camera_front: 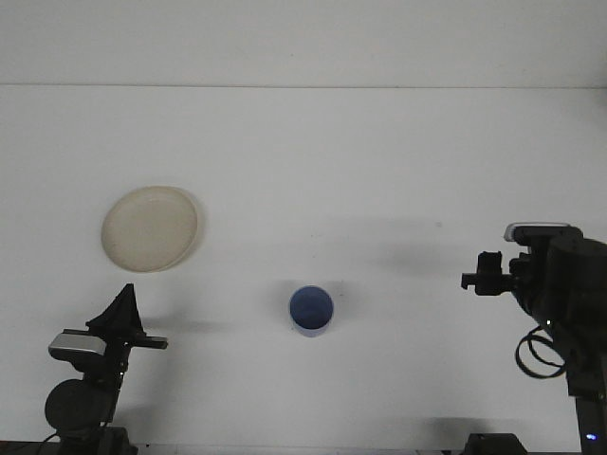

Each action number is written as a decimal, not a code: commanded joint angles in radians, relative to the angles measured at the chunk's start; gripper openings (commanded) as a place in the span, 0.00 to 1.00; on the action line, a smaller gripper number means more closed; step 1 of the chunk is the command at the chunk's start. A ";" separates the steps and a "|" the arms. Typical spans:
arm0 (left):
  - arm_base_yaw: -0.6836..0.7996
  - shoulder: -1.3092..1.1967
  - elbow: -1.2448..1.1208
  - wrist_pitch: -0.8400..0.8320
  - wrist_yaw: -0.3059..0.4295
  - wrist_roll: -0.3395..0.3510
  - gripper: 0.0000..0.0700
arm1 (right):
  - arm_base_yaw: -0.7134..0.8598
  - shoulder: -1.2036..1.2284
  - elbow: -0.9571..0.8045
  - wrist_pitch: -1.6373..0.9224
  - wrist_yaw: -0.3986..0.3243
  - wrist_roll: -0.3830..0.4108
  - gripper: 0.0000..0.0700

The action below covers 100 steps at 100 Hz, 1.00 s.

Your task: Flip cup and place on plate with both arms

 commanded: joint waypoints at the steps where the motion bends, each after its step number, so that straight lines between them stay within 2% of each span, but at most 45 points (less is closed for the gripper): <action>1: 0.000 -0.001 -0.019 0.010 -0.005 0.004 0.02 | 0.000 -0.056 -0.095 0.077 0.003 -0.008 0.55; 31: 0.000 -0.001 -0.019 0.010 -0.005 0.004 0.02 | 0.002 -0.399 -0.567 0.494 -0.005 -0.053 0.55; 35: 0.000 -0.001 -0.019 0.010 -0.005 0.004 0.02 | 0.002 -0.432 -0.602 0.532 -0.005 -0.081 0.55; 41: 0.000 -0.001 -0.019 0.010 -0.005 0.004 0.02 | 0.002 -0.479 -0.613 0.542 -0.005 -0.140 0.55; 47: 0.000 -0.001 -0.019 0.010 -0.005 0.004 0.02 | 0.002 -0.509 -0.613 0.542 -0.002 -0.162 0.55; 100: 0.000 -0.001 -0.019 0.010 -0.005 0.010 0.02 | 0.002 -0.541 -0.613 0.550 -0.002 -0.157 0.55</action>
